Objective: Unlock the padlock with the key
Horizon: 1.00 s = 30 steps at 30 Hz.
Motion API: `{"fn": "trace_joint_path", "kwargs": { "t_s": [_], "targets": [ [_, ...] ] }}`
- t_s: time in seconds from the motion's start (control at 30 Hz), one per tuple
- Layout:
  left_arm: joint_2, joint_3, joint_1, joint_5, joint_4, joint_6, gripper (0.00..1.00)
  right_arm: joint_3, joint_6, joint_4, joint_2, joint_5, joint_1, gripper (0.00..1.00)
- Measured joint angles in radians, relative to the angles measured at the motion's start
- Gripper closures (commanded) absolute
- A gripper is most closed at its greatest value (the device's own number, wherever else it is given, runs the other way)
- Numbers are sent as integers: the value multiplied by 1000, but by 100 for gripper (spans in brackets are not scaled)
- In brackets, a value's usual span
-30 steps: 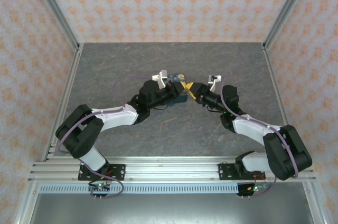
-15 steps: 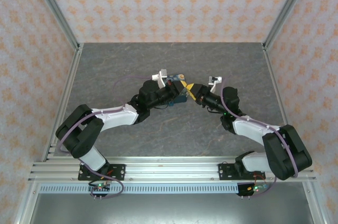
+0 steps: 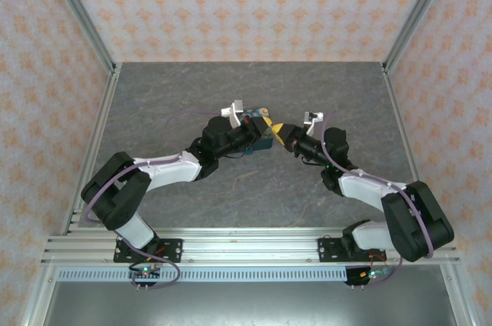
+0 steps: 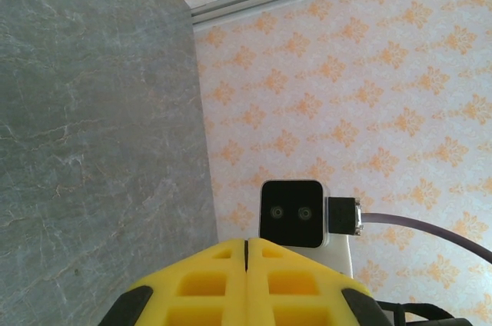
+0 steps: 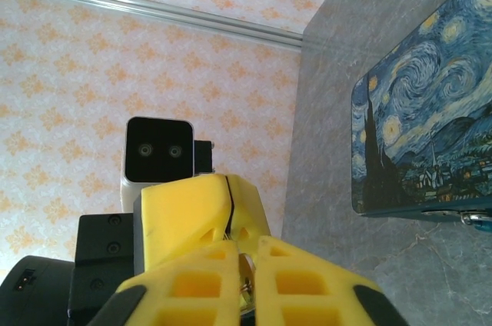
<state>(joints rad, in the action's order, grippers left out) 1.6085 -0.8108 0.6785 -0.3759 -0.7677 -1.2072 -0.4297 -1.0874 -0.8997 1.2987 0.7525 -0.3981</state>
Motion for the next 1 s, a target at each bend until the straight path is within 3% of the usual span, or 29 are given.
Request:
{"fn": "trace_joint_path", "kwargs": {
  "t_s": [0.1, 1.0],
  "targets": [
    [0, 0, 0, 12, 0, 0, 100, 1, -2, -6, 0, -1, 0, 100],
    [-16, 19, 2, 43, 0, 0, 100, 5, -69, -26, 11, -50, -5, 100]
  ]
}}
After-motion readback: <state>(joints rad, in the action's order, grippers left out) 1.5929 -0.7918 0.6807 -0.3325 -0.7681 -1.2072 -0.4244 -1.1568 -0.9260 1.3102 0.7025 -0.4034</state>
